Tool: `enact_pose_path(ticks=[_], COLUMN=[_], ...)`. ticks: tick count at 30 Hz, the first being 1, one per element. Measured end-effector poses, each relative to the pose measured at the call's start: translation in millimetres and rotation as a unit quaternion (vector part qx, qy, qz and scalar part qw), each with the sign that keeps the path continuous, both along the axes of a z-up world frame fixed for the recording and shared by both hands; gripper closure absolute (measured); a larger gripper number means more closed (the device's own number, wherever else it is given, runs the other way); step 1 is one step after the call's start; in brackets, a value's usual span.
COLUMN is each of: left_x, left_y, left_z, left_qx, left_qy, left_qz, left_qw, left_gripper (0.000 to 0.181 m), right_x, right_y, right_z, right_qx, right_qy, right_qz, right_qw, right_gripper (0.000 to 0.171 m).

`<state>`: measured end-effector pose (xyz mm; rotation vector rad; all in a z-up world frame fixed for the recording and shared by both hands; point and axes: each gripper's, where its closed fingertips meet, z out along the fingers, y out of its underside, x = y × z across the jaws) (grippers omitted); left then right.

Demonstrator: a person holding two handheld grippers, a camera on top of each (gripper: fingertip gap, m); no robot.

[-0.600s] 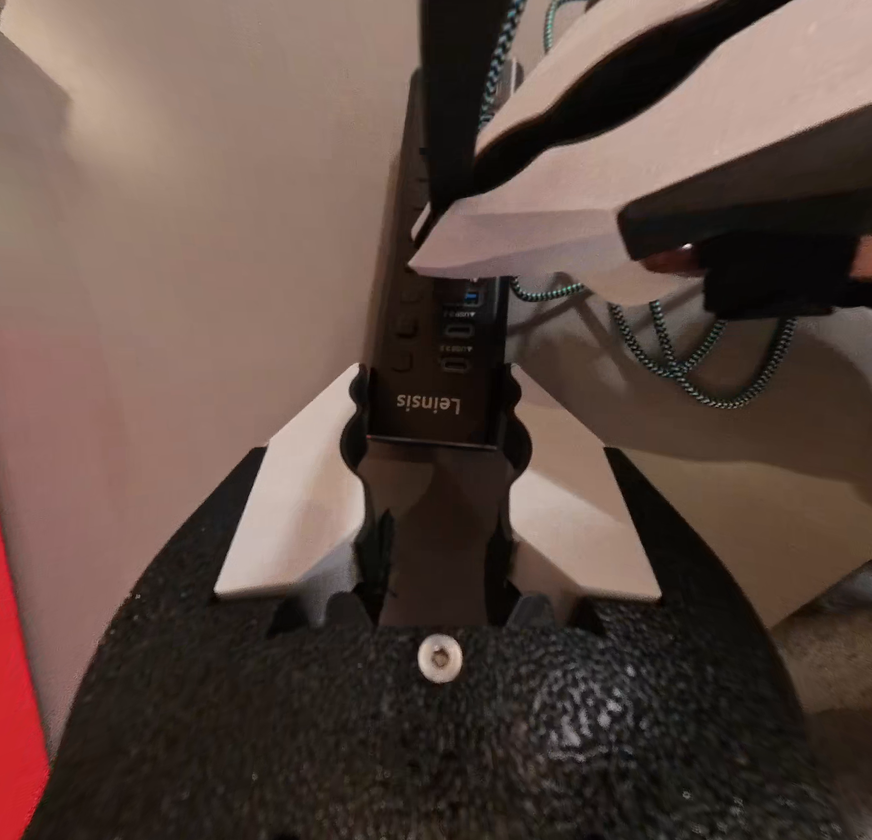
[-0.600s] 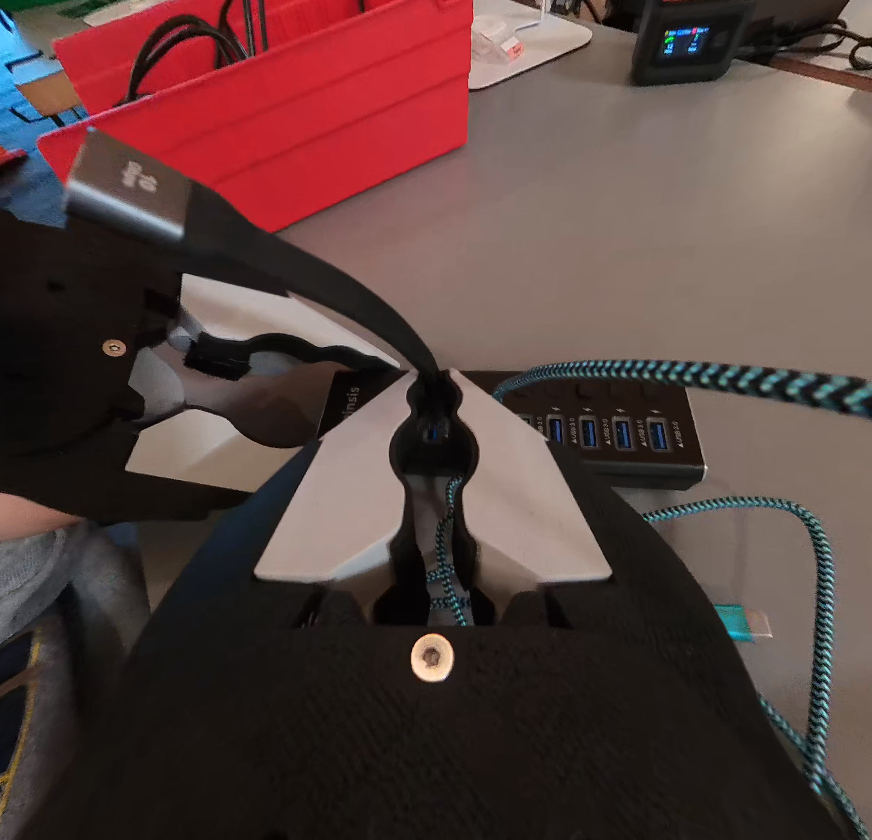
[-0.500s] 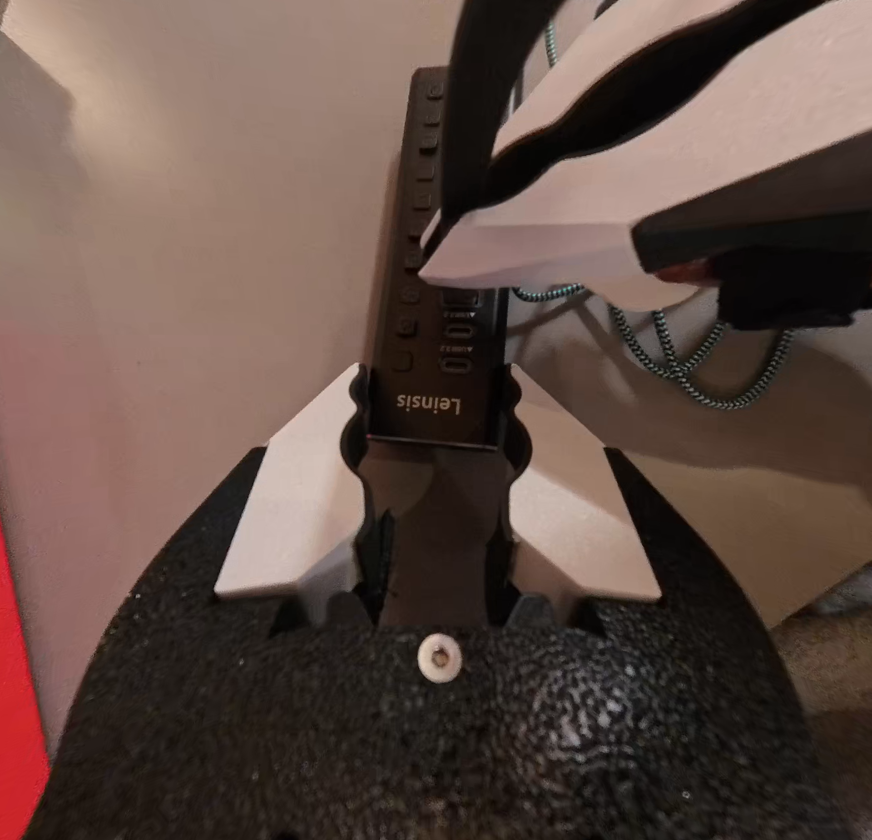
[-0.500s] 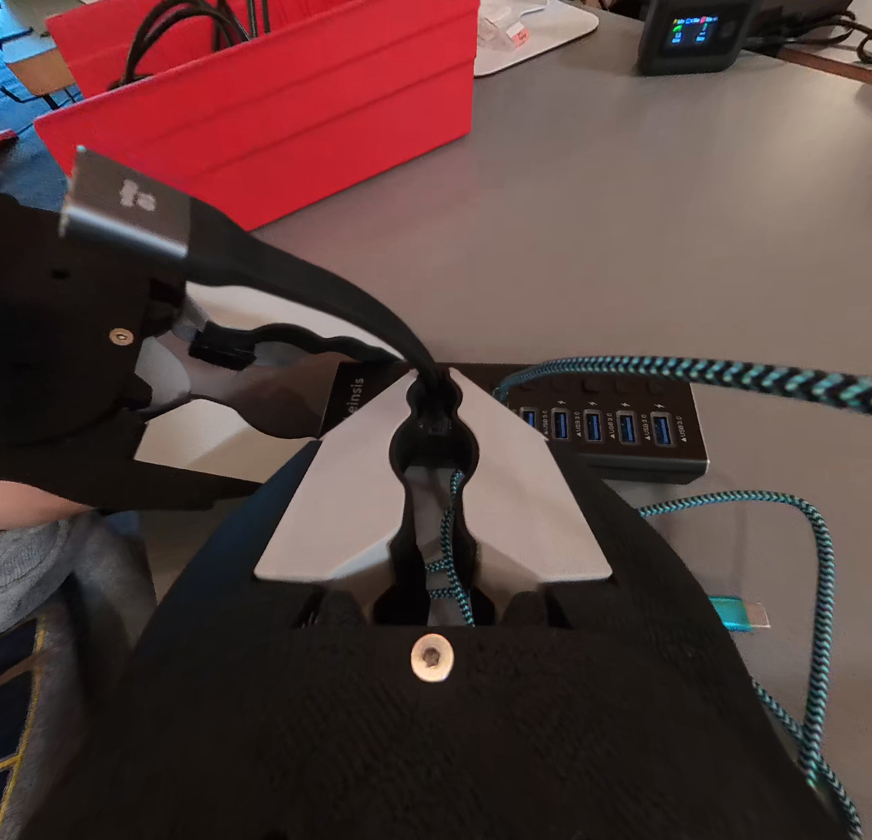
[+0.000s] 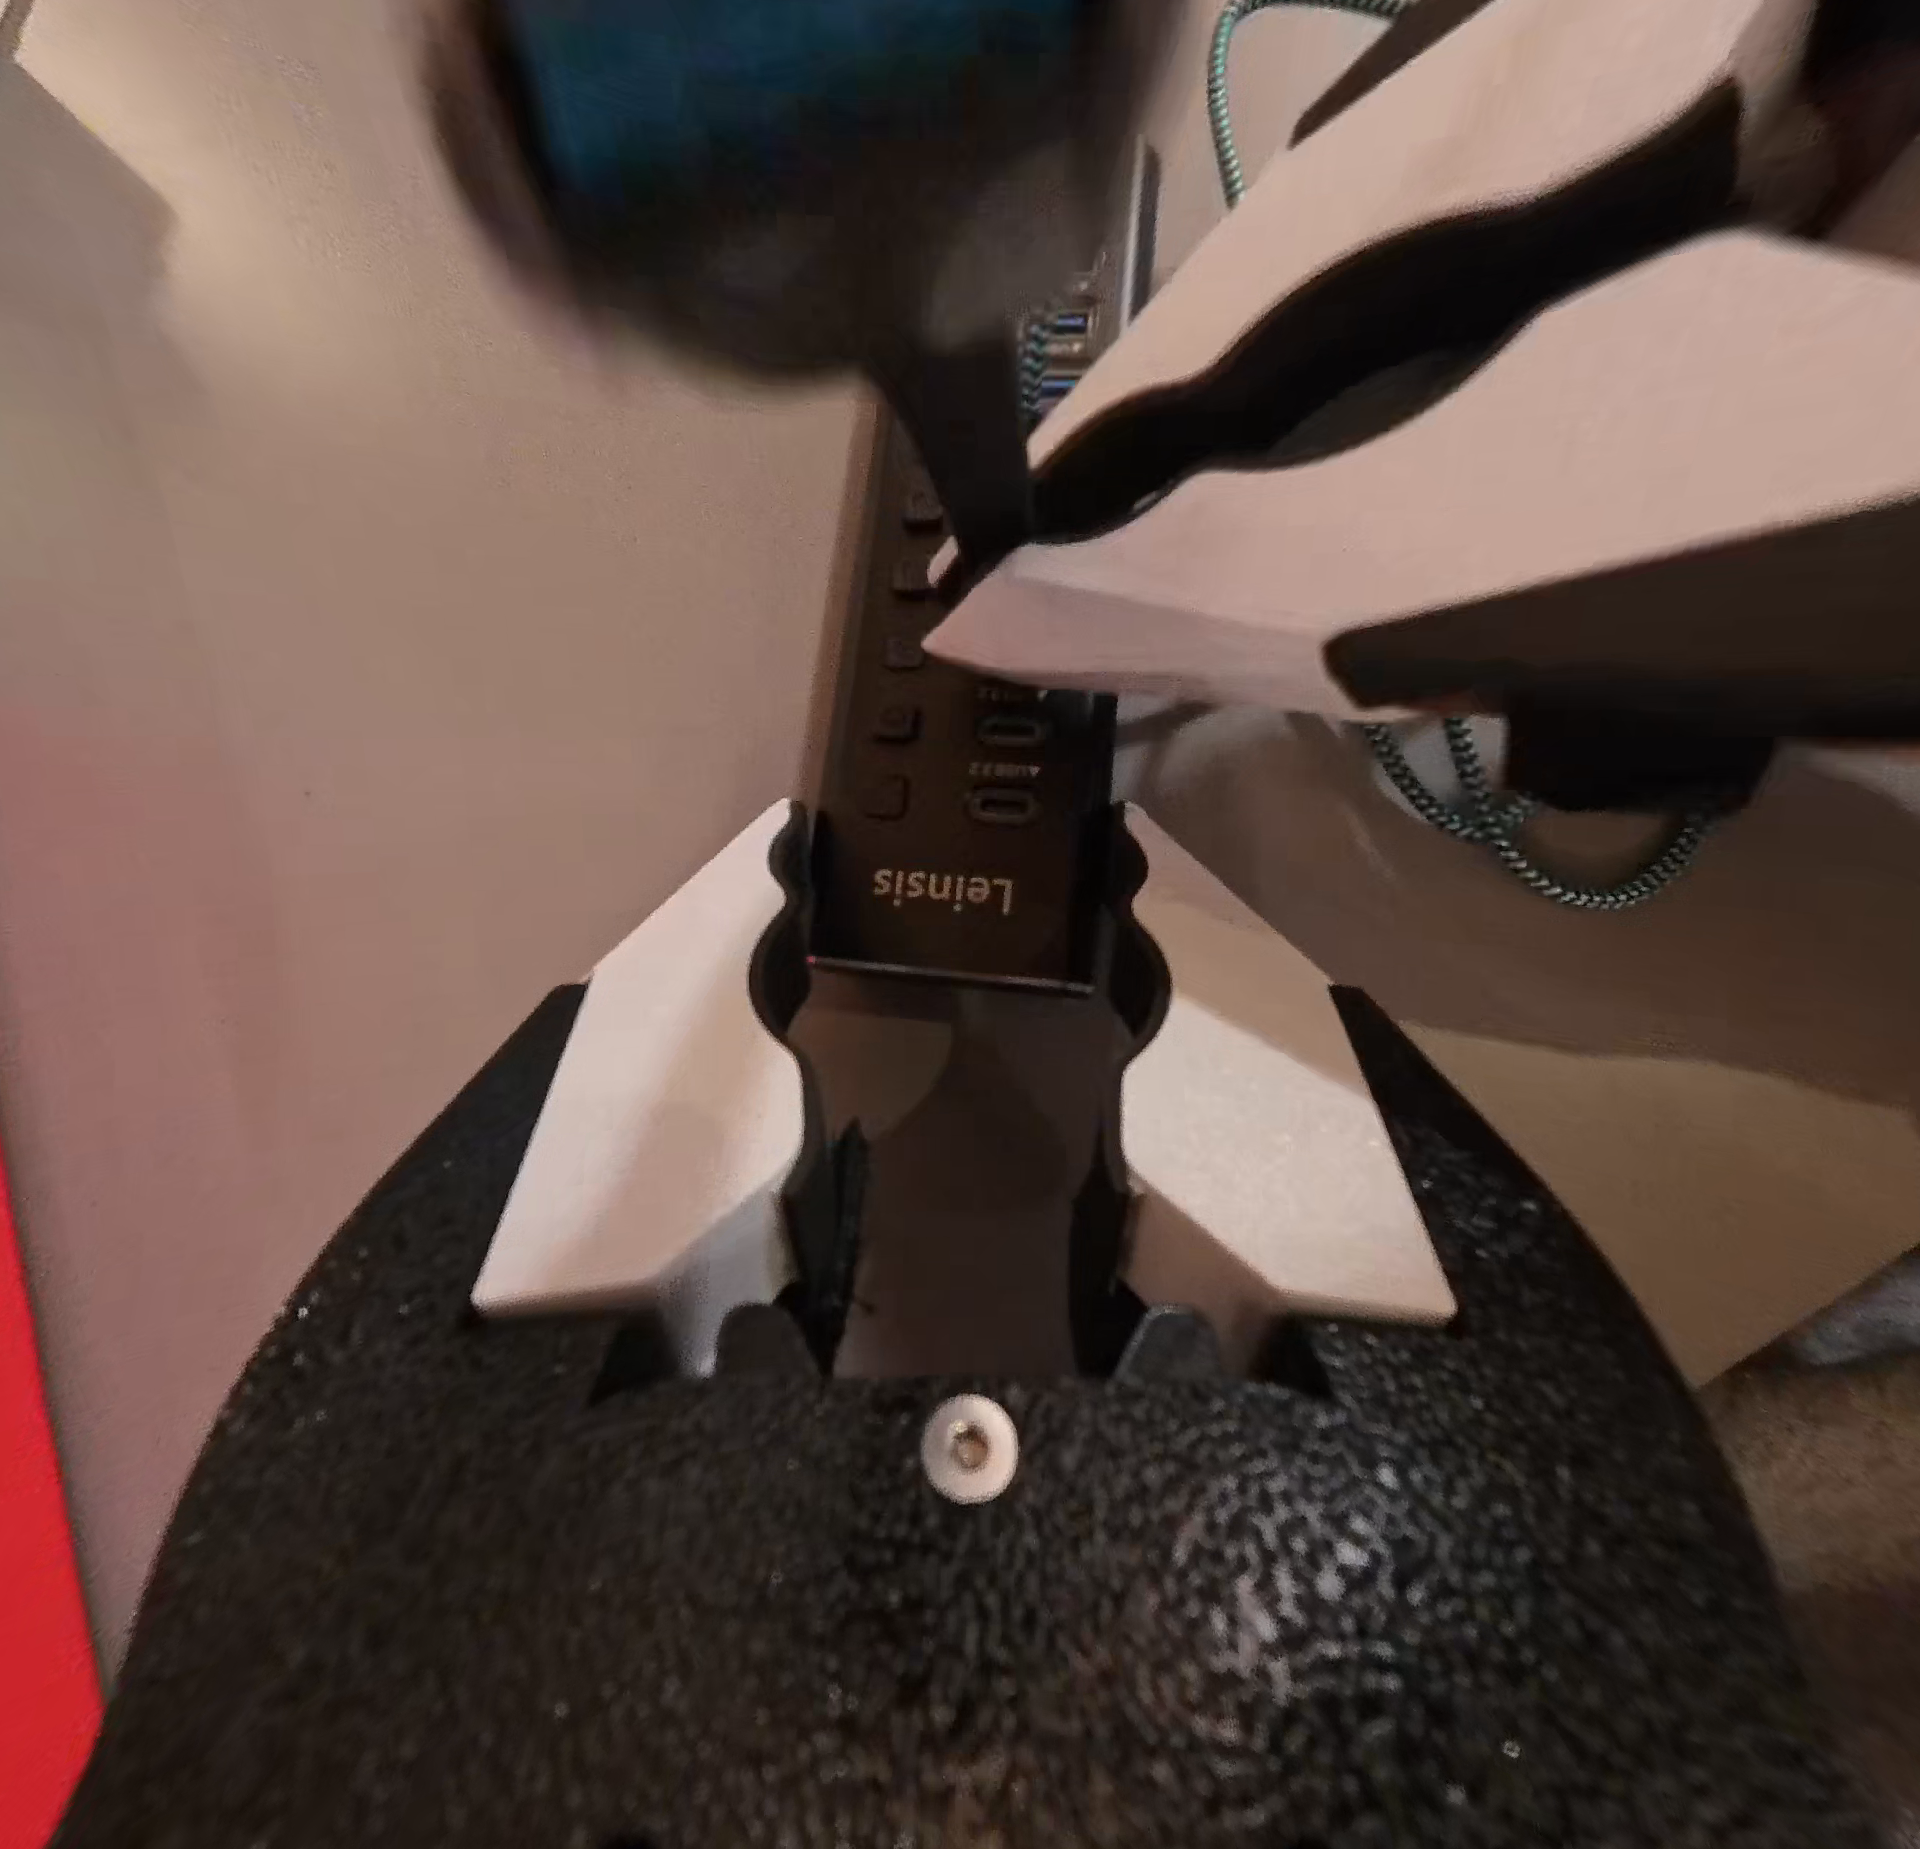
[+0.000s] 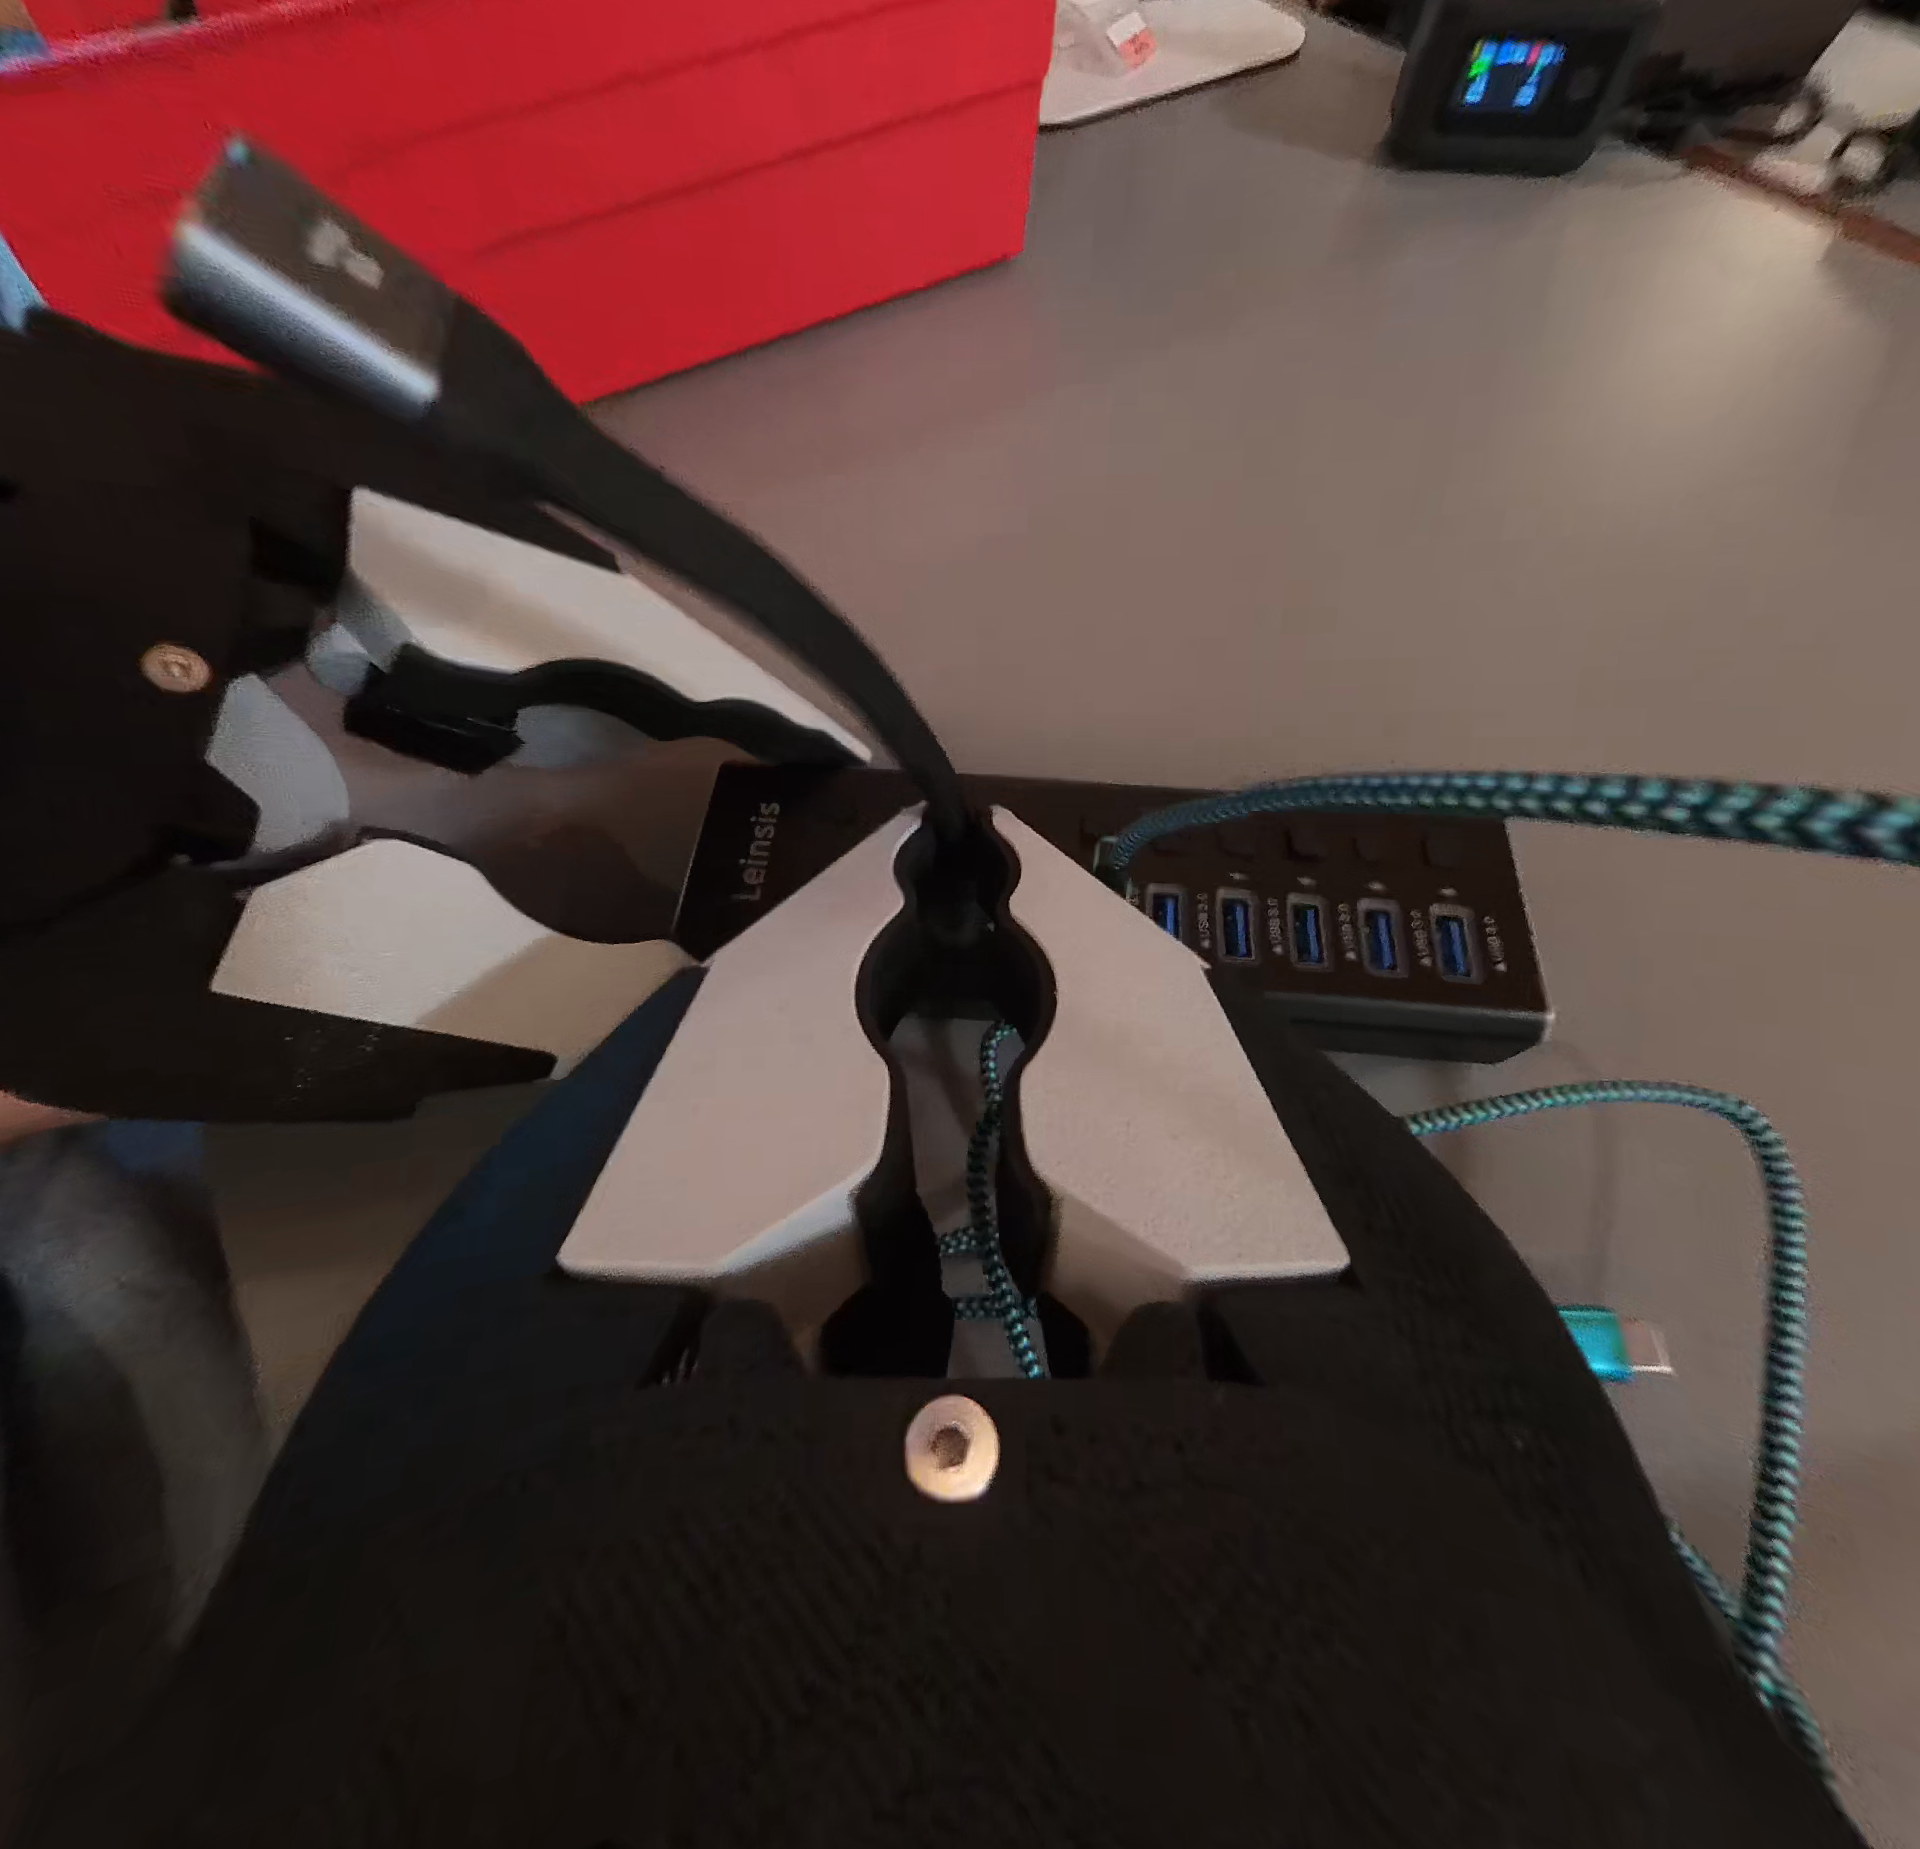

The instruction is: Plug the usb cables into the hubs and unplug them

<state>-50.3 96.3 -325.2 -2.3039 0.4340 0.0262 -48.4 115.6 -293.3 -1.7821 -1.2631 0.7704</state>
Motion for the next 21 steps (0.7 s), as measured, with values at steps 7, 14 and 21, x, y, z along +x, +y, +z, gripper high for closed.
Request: enact_pose_path(ticks=[7,14,21], left_x=[0.0,0.3,0.9], left_y=[0.0,-0.1,-0.1], left_z=[0.0,0.1,0.2], left_qx=[0.003,0.007,0.012], left_qy=[-0.001,-0.003,-0.003], left_qz=[-0.003,-0.004,-0.008], left_qw=[1.000,1.000,1.000], left_gripper=[0.126,0.126,0.126], right_x=[-0.9,0.0,-0.3], right_y=[0.4,-1.3,-0.2], right_z=[-0.5,-2.7,-2.6], right_qx=[-0.030,-0.066,-0.019], right_qy=[0.028,0.030,0.020], right_qz=[0.014,0.028,0.012], right_qw=[0.999,0.997,1.000], right_gripper=[0.165,0.165,0.165])
